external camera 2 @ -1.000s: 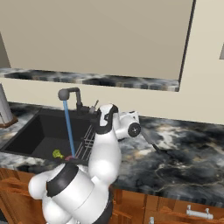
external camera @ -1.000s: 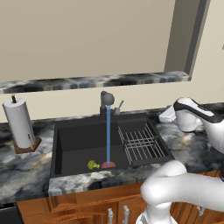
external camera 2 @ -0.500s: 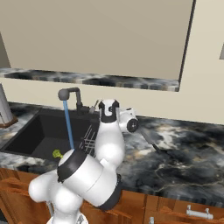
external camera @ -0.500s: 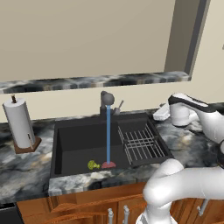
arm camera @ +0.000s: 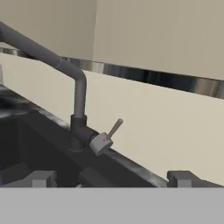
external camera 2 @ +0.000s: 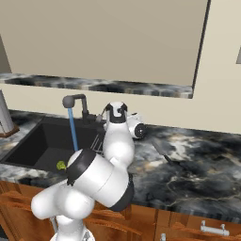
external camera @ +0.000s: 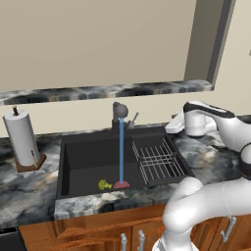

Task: Turn on the sink faucet. Then move the broccoli from the counter to the sink. Turn off the sink. Move the vegetable from the sink to the pot next to the stove. Finally move the pot to the rear left burner.

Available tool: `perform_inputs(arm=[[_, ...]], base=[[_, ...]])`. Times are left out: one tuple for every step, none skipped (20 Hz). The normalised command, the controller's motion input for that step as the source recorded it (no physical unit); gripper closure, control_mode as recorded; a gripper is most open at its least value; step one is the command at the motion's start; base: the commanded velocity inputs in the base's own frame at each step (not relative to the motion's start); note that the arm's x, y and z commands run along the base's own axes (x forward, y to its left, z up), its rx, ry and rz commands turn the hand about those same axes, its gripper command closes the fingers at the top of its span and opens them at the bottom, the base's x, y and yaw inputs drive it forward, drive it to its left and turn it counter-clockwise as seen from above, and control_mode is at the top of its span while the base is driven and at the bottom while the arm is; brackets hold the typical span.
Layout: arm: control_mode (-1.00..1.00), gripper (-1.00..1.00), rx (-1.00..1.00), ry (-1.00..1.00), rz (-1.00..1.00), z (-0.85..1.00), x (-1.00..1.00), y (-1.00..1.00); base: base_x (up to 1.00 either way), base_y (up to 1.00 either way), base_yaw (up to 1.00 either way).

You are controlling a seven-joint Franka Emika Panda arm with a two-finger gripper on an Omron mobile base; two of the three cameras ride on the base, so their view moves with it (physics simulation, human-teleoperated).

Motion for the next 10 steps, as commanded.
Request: perform_inputs(arm=[[-1.0,-1.0,0.0,0.0,0.08,-0.08,0.16,0.24],[-1.0,-1.0,0.0,-0.02,0.01,-0.18,0.0,0.13],[-1.0,-1.0,0.0,-0.03,0.02,-0.17,0.0,0.08],[-1.0,-1.0,0.0,0.0,0.03,-0.13,0.0,0.06],[-1.0,-1.0,0.0,-0.01,0.03,-0.12,0.0,0.06],[-1.0,-1.0,0.0,-0.02,0.03,-0.06,0.0,0.03],[-1.0,-1.0,0.0,-0.02,0.03,-0.05,0.0,0.03],[-1.0,-1.0,0.0,-0.02,0.03,-0.02,0.0,0.01],[-1.0,-1.0,0.0,-0.01,0.03,-0.02,0.0,0.03],[-1.0,-1.0,0.0,0.0,0.02,-0.03,0.01,0.05]], base=[[0.0,0.0,0.0],[0.0,0.0,0.0],[0.0,0.0,0.0],[0.0,0.0,0.0],[0.0,0.0,0.0],[0.0,0.0,0.0],[0.0,0.0,0.0],[0.0,0.0,0.0],[0.0,0.0,0.0],[0.0,0.0,0.0]])
